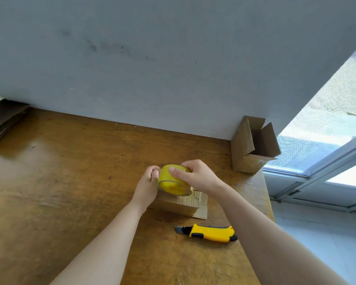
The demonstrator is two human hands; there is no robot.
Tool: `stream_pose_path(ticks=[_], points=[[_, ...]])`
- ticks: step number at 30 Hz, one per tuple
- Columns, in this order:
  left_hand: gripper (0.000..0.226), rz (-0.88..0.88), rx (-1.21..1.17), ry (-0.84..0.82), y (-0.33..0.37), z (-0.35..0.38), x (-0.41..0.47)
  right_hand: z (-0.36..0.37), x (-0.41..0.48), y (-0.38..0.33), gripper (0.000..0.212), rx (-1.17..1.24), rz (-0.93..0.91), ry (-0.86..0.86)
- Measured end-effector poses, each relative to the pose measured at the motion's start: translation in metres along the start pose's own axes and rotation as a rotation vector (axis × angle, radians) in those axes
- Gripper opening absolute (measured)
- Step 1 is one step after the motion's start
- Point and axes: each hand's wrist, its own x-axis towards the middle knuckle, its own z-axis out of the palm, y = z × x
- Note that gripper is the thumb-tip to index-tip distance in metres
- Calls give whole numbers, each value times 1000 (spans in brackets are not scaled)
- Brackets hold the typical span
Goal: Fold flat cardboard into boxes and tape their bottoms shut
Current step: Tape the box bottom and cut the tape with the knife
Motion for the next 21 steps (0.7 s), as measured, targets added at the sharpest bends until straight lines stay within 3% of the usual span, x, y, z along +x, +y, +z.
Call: stream_pose_path(ticks=[4,9,15,19,21], points=[[25,3,81,14,-2,0,0,-18,-4,9,41,-107,-17,74],[35,-4,180,27,0,1,-1,-44,-19,28,56,-363,-80,170],[35,-24,221,28,3,0,-1,-37,-25,45,56,-578,73,272],[34,1,227,22,1,-2,-1,-30,-27,60,45,-604,130,299],[35,4,230,26,0,-2,0,-30,-23,62,50,-604,124,300]])
